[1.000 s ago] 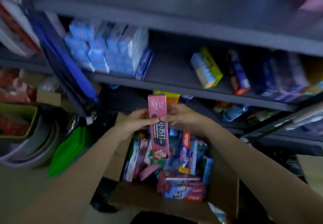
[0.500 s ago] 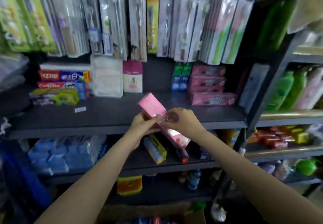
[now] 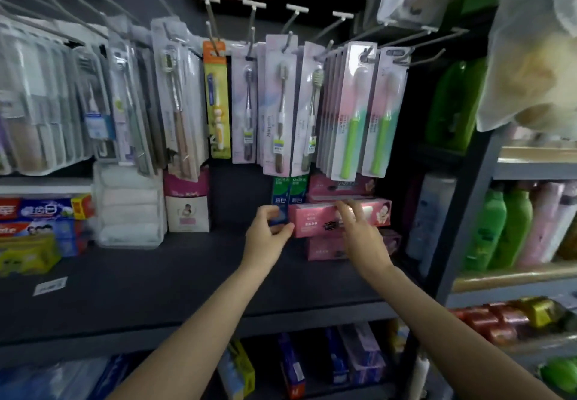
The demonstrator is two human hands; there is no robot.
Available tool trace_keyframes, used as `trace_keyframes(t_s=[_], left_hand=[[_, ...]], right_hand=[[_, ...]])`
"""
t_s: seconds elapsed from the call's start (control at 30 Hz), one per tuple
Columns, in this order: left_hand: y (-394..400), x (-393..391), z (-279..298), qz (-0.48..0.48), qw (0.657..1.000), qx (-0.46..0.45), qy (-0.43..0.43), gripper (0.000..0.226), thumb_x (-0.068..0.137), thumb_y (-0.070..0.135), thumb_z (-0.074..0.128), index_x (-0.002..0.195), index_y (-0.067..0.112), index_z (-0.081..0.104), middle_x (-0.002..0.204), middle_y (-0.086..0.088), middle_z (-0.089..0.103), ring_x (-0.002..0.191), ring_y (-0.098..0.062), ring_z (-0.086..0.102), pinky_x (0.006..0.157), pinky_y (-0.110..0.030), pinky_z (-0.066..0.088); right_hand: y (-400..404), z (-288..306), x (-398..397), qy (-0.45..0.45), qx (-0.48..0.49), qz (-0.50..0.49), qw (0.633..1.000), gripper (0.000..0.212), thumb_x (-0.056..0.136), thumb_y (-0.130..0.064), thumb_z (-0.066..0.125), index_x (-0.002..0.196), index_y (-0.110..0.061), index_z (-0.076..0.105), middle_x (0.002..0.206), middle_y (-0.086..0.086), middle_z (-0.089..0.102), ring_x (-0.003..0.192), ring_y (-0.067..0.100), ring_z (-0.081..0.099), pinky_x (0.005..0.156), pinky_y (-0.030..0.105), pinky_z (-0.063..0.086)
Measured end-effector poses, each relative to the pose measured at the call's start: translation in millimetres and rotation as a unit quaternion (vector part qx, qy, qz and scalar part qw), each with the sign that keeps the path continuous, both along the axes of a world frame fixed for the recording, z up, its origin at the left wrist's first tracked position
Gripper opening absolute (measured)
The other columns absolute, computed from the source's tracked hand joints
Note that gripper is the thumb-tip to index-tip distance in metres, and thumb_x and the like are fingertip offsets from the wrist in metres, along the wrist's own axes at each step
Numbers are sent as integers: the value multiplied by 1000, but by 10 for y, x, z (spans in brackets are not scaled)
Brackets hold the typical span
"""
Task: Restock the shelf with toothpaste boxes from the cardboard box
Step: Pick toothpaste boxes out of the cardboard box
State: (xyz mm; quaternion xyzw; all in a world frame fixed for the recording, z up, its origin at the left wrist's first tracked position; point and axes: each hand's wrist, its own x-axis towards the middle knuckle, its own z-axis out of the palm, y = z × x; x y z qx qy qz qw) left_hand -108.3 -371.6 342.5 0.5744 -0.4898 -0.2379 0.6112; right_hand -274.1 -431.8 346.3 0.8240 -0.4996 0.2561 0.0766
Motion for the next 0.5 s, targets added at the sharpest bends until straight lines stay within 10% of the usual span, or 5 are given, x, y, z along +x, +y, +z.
trace_keyframes(t_s=[0.5], left_hand=[[-1453, -210, -82, -97, 969, 79, -215, 67, 88, 8, 56, 144, 24, 23, 135, 3, 46, 121, -9, 44, 85, -5, 26]], right_hand=[[-1598, -135, 184, -19, 21, -75, 997, 65, 84, 15, 42, 141, -13, 26, 155, 18, 6, 93, 38, 61, 72, 41, 47]])
